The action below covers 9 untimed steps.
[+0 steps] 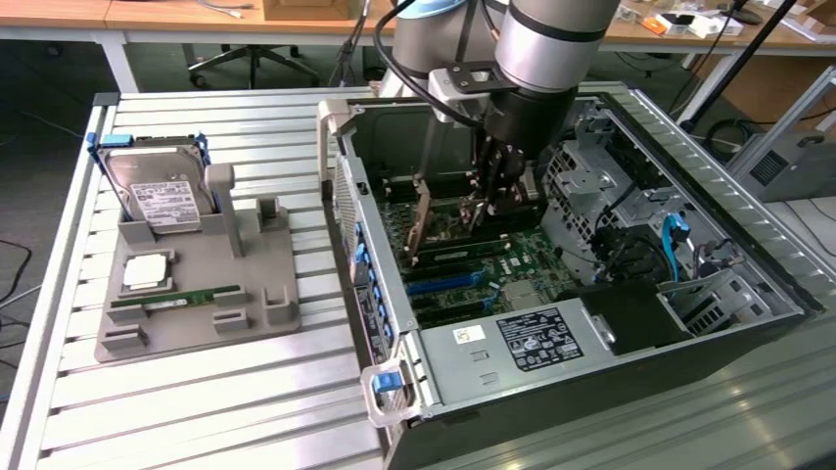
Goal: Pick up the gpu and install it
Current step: 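Insert the gpu into the slot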
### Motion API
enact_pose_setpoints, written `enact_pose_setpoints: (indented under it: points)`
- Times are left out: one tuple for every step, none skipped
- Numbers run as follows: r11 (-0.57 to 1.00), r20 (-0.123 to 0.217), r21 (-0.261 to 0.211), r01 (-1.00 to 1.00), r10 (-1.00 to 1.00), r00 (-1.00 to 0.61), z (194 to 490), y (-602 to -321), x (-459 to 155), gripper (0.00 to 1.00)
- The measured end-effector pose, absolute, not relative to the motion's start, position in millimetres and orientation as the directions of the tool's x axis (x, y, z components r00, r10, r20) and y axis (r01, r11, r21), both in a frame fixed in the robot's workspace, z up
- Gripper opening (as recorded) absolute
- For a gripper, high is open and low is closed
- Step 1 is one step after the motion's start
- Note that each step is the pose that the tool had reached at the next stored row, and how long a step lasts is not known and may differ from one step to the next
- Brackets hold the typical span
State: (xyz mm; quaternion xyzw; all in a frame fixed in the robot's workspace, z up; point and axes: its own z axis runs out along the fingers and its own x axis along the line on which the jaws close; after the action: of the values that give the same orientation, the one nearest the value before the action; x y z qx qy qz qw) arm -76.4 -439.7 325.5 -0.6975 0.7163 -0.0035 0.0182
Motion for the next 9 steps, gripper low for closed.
enact_pose_setpoints:
  points:
    - [0.027, -0.021, -0.03, -0.999, -0.999, -0.026, 325.3, -439.8, -76.4, 0.27]
    - [0.027, -0.021, -0.03, -0.999, -0.999, -0.026, 325.0, -439.9, -76.4, 0.27]
    - [0.027, -0.021, -0.03, -0.999, -0.999, -0.026, 324.7, -440.0, -76.4, 0.27]
    - [0.027, -0.021, -0.03, -0.999, -0.999, -0.026, 324.5, -440.0, -76.4, 0.27]
    - [0.027, -0.021, -0.03, -0.999, -0.999, -0.026, 324.3, -440.1, -76.5, 0.27]
    - [0.027, -0.021, -0.03, -0.999, -0.999, -0.026, 324.1, -440.2, -76.4, 0.27]
    - [0.027, -0.021, -0.03, -0.999, -0.999, -0.026, 323.9, -440.3, -76.4, 0.27]
    - [0.027, -0.021, -0.03, -0.999, -0.999, -0.026, 323.7, -440.3, -76.4, 0.27]
    - [0.027, -0.021, -0.03, -0.999, -0.999, -0.026, 323.4, -440.4, -76.4, 0.27]
